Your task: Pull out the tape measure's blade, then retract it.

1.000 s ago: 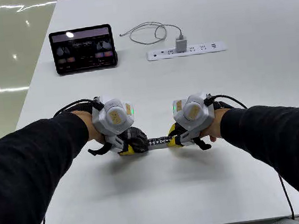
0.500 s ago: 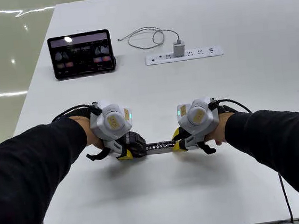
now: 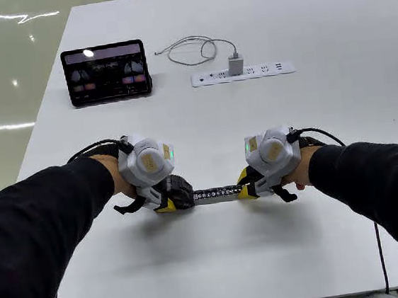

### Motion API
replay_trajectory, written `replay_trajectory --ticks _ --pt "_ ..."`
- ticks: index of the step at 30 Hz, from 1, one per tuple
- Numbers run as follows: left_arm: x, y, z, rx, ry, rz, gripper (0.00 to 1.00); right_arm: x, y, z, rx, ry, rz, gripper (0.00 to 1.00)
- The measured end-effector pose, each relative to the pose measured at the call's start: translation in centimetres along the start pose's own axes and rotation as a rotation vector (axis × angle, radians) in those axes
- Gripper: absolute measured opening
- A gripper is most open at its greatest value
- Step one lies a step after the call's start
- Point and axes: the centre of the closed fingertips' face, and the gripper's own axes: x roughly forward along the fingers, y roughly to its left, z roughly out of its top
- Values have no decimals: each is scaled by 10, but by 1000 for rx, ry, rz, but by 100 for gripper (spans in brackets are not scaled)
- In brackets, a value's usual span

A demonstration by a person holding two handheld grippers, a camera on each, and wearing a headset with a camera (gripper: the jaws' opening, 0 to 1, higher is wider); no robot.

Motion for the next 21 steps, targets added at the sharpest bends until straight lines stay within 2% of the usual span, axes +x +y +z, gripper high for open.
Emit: replay_trajectory --ticks 21 --pt "0 0 1 -2 -2 2 35 -12 -1 -15 5 11 -9 10"
